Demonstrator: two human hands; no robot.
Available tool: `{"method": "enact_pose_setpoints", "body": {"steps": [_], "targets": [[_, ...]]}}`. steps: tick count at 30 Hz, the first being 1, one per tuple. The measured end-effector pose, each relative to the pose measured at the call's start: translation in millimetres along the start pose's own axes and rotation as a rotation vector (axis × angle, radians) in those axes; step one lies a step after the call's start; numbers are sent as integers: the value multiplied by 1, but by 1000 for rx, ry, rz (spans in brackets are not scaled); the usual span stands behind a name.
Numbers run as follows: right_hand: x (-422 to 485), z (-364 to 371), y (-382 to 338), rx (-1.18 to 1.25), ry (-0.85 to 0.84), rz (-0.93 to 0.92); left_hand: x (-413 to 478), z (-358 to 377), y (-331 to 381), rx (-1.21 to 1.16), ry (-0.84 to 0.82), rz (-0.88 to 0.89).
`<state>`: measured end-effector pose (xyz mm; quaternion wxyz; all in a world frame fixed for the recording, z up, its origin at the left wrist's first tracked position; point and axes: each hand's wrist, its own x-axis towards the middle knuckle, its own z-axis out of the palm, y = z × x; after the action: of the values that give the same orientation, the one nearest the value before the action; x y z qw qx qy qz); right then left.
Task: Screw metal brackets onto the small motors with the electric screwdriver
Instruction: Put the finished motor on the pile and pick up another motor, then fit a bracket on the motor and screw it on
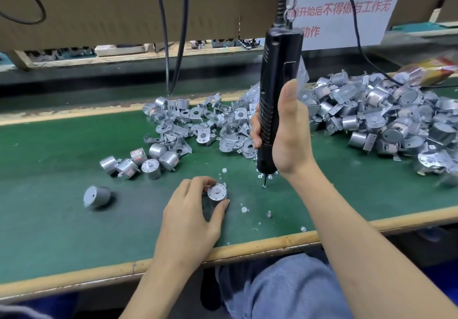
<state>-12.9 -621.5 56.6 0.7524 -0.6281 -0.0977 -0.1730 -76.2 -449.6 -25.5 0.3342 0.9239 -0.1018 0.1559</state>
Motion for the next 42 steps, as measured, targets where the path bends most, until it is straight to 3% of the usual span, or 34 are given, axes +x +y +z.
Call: {"method": "enact_pose_setpoints", "body": {"steps": [17, 23, 26, 32, 36, 39, 42], "targets": [[2, 5, 5, 10, 11, 14, 1, 3, -4, -3, 17, 29], [3, 2, 8, 34, 63, 18, 23, -6, 1, -146, 71, -61], [3, 2, 9, 38, 67, 18, 62, -10, -1, -14, 47, 30], [2, 6, 7, 11, 75, -16, 134, 4, 3, 357, -348, 416], [1, 7, 5, 9, 82, -32, 153, 7, -1, 413, -441, 467], [0, 7, 5, 6, 85, -37, 150, 3, -2, 336, -384, 508], [0, 9, 5, -7, 89, -35, 132, -9, -4, 112, -242, 485]]}}
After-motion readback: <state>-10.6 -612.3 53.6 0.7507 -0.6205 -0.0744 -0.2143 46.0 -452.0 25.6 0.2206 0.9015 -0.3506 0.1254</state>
